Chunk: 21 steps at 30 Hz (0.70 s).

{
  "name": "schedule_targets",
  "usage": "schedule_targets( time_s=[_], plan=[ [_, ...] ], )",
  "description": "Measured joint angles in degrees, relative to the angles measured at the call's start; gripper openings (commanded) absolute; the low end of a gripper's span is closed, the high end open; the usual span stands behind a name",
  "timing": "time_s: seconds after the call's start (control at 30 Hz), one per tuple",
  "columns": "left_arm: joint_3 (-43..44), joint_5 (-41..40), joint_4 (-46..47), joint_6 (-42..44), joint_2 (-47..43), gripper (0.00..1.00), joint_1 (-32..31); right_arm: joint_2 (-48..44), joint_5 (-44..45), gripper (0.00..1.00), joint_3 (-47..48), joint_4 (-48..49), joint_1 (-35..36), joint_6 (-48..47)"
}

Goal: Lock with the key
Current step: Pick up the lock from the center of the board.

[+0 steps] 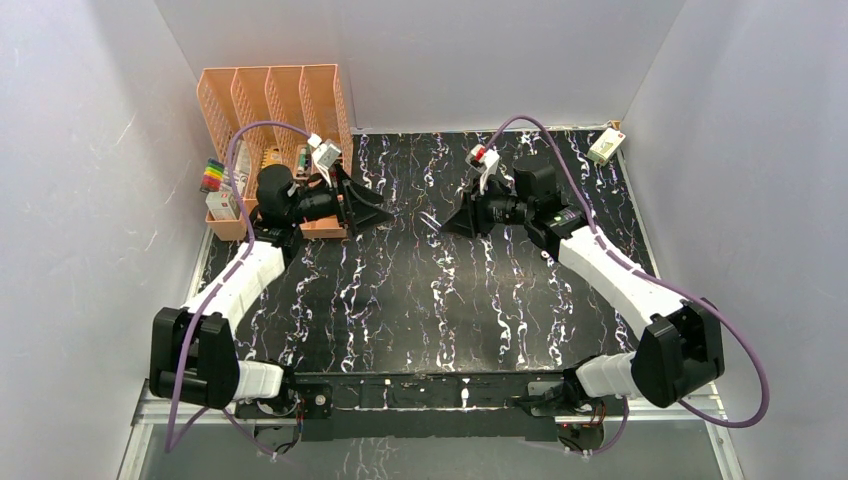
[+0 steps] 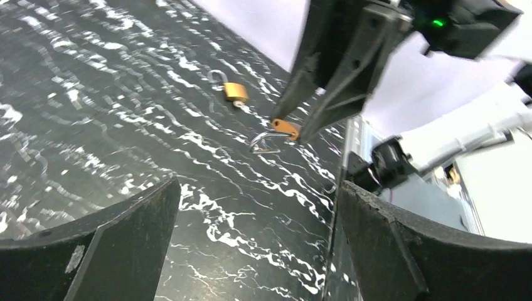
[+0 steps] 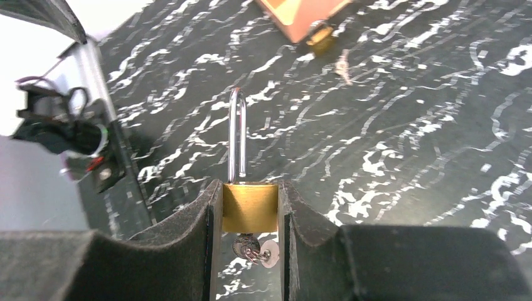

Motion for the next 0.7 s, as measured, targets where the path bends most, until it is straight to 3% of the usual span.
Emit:
schedule_targets(
  time_s=[0.23, 0.57, 0.7],
  plan=[
    [-2.34, 11.54, 11.56, -5.25, -2.03, 0.93, 0.0, -0.85, -12.0, 0.28, 0.0, 1.14, -0.94, 5.09],
    [-3.08, 17.64, 15.54, -5.66, -4.04, 0.87, -2.8, -0.85, -22.14, 0.26, 0.42, 8.63, -1.51, 16.7],
    [-3.08, 17.79, 15.76, -5.7, -4.04, 0.8, -3.52, -0.72, -24.3, 0.26, 0.46, 11.65, -1.51, 20.72]
  ],
)
